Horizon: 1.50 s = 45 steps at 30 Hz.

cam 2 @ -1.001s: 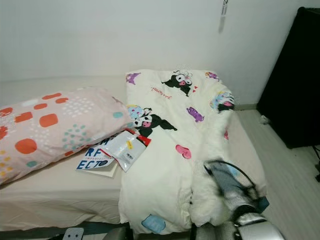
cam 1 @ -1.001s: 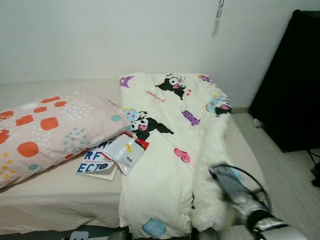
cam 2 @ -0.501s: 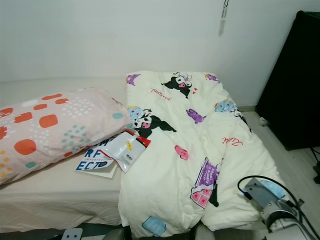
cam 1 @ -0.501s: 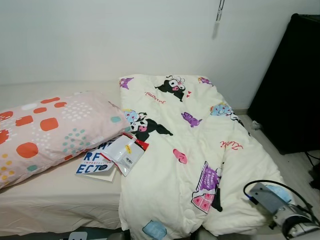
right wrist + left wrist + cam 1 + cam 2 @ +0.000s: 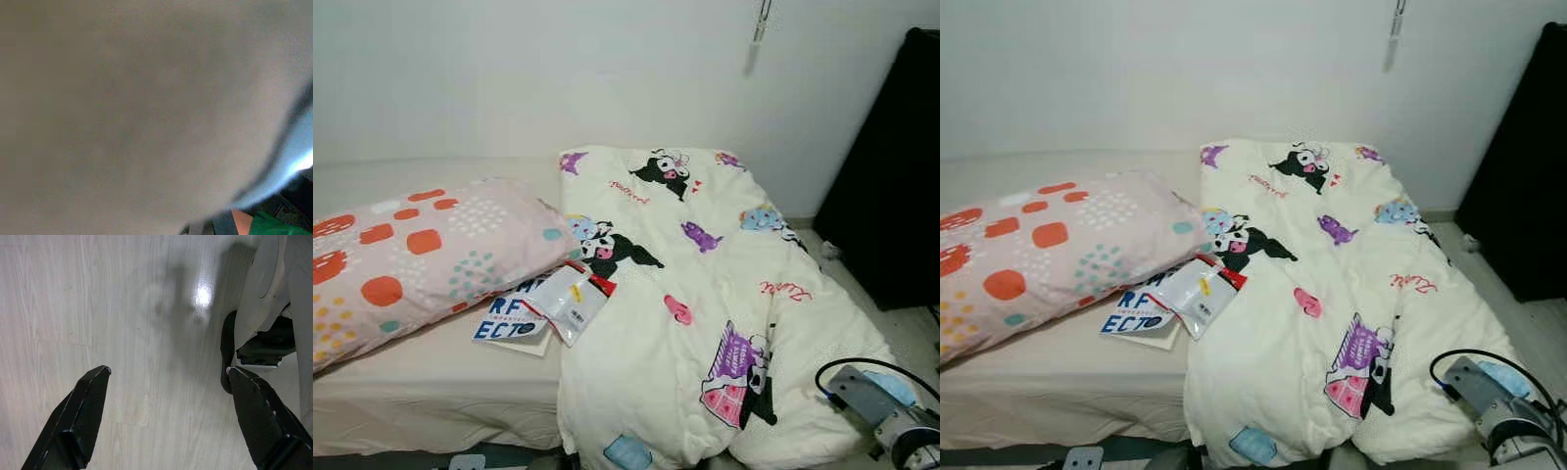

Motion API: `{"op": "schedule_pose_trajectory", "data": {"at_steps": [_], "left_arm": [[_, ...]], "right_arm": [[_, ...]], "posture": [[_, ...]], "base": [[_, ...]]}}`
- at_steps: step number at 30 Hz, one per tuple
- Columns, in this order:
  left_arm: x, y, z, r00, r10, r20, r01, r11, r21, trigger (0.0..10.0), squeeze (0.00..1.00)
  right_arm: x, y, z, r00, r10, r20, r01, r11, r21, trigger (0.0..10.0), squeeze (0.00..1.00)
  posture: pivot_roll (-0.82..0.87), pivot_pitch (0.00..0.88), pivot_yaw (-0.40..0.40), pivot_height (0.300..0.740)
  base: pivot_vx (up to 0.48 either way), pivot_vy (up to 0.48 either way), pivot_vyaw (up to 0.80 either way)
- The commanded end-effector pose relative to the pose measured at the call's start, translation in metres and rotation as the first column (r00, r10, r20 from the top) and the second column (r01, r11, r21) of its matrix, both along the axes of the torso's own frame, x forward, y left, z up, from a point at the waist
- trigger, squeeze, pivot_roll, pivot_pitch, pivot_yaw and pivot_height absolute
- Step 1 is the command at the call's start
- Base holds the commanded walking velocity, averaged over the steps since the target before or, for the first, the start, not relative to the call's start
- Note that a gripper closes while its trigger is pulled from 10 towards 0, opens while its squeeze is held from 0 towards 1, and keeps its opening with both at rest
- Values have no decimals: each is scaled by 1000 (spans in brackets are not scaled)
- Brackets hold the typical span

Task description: Clean up the room

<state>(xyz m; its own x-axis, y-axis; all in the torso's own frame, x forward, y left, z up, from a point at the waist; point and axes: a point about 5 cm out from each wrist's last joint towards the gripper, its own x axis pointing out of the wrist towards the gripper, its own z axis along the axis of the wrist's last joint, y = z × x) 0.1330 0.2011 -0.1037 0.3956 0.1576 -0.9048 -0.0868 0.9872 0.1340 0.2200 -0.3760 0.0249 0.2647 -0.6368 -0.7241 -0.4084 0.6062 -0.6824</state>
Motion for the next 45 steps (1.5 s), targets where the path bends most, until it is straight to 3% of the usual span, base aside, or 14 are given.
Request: {"op": "schedule_pose_trajectory", "data": {"at_steps": [1, 5, 6, 7, 29, 32, 33, 35, 36, 38, 40, 42, 44, 45], "left_arm": [[1, -26, -3, 1000, -29, -8, 28, 997, -73, 10000, 0], [3, -27, -2, 1000, -28, -6, 28, 997, -75, 10000, 0], [4, -27, -2, 1000, -28, -4, 28, 997, -76, 10000, 0], [4, -27, -2, 1000, -28, -3, 27, 997, -77, 10000, 0], [15, -27, 2, 1000, -24, 18, 25, 995, -100, 10000, 0], [13, -25, 1, 1000, -23, 15, 25, 995, -100, 10000, 0], [12, -23, 1, 1000, -23, 13, 24, 995, -96, 10000, 0], [12, -23, 1, 1000, -23, 13, 24, 995, -96, 10000, 0], [11, -22, 1, 1000, -23, 10, 24, 995, -92, 10000, 0], [11, -22, 1, 1000, -23, 10, 24, 995, -92, 10000, 0], [12, -19, 1, 1000, -20, 11, 21, 997, -79, 10000, 0], [12, -19, 1, 1000, -20, 11, 21, 997, -79, 10000, 0], [15, -17, 3, 1000, -11, 18, 13, 998, -67, 10000, 0], [15, -17, 3, 1000, -11, 18, 13, 998, -67, 10000, 0]], "right_arm": [[-18, -13, 0, 995, -47, -85, 43, 998, -40, 10000, 0], [-19, -13, -1, 996, -38, -84, 35, 999, -31, 10000, 0], [-19, -12, -2, 996, -40, -84, 38, 999, -20, 10000, 239], [-19, -12, -2, 996, -43, -82, 43, 999, -12, 10000, 1000], [26, -32, 59, 981, -35, 191, 53, 994, -92, 10000, 1000], [61, -5, 64, 907, 40, 419, -43, 999, -3, 10000, 1000], [80, 18, 64, 836, 80, 542, -121, 992, 41, 10000, 357], [80, 18, 64, 836, 80, 542, -121, 992, 41, 10000, 357], [92, 45, 55, 797, 33, 603, -171, 970, 173, 10000, 0], [92, 45, 55, 797, 33, 603, -171, 970, 173, 10000, 0], [102, 112, 23, 775, -84, 626, -287, 836, 467, 10000, 0], [102, 112, 23, 775, -84, 626, -287, 836, 467, 10000, 0], [90, 166, -9, 810, -147, 568, -338, 675, 656, 10000, 0], [90, 166, -9, 810, -147, 568, -338, 675, 656, 10000, 0]], "posture": [[-71, 3, -47, 589], [-67, 5, -45, 589], [-64, 8, -42, 589], [-64, 8, -39, 589], [-71, 10, -25, 589], [-66, 10, -27, 589], [-65, 8, -23, 589], [-65, 8, -23, 589], [-61, 14, -13, 589], [-61, 14, -13, 589], [-45, 10, -15, 594], [-45, 10, -15, 594], [-34, 5, -16, 604], [-34, 5, -16, 604]], "base": [[0, 0, 0], [0, 0, 0], [0, 0, 0], [0, 0, 0], [0, 0, 0], [0, 0, 0], [0, 0, 0], [0, 0, 0], [0, 0, 0], [0, 0, 0], [0, 0, 0], [0, 0, 0], [0, 0, 0], [0, 0, 0]]}}
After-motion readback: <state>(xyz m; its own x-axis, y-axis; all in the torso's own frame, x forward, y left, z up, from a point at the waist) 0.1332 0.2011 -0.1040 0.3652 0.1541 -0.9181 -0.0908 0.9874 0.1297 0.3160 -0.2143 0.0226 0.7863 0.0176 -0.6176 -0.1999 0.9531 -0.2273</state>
